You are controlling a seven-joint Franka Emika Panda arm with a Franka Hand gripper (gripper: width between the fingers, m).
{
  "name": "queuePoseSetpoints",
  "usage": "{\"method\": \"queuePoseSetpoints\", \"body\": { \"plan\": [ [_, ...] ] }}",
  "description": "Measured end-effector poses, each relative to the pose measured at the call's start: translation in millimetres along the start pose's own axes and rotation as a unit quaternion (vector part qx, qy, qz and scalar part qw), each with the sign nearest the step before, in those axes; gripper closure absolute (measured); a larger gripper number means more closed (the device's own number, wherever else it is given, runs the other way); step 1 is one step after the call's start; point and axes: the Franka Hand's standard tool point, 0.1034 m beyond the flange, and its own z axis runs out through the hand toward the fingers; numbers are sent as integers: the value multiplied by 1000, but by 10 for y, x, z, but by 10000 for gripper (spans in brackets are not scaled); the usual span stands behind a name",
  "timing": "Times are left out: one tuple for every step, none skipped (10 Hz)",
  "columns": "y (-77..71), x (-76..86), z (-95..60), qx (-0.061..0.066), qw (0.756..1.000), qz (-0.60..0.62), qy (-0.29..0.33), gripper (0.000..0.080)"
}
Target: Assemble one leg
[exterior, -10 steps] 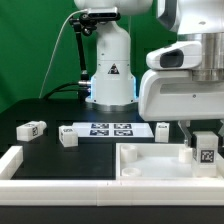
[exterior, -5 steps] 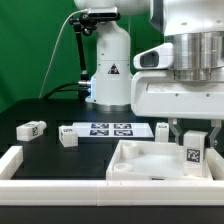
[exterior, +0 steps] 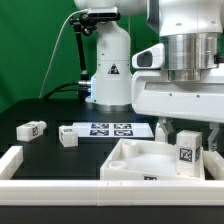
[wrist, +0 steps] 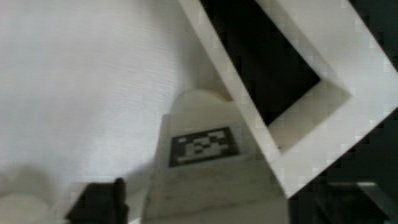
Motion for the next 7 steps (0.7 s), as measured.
{"method": "queuePoseSetpoints", "body": {
  "plan": [
    [1, -1, 2, 0, 1000, 0, 0, 183],
    [2, -1, 5, 0, 1000, 0, 0, 156],
    [3, -2, 7, -1, 1000, 0, 0, 156],
    [4, -2, 9, -1, 1000, 0, 0, 152],
    [6, -3, 12, -1, 1000, 0, 0, 152],
    [7, -3, 14, -1, 1000, 0, -1, 150],
    [7, -4, 15, -1, 1000, 0, -1, 150]
  ]
}}
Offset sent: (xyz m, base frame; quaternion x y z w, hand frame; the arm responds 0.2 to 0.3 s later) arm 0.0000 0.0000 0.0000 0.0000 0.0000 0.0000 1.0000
